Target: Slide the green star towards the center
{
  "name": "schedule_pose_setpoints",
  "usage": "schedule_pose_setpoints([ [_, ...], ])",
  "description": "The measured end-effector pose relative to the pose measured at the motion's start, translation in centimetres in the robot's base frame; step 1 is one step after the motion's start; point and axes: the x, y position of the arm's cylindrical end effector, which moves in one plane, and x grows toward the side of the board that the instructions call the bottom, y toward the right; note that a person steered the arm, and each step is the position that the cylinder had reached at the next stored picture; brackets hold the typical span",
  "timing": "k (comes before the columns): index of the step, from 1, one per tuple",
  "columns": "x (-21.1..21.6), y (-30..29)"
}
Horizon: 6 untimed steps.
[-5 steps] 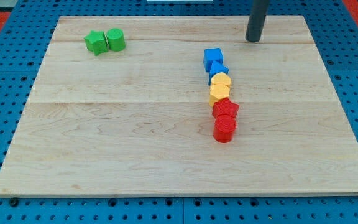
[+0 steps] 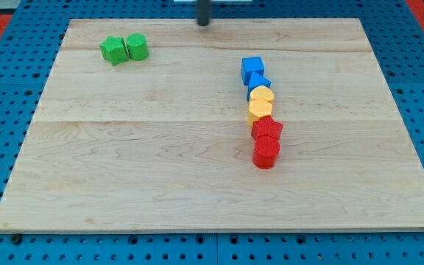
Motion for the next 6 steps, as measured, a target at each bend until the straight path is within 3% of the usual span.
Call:
schedule_pose_setpoints([
  [1,0.2,-10.3],
  [2,4.0,-13.8],
  [4,11.1,-8.4],
  [5,11.5,-4.4],
  [6,11.9,-7.2],
])
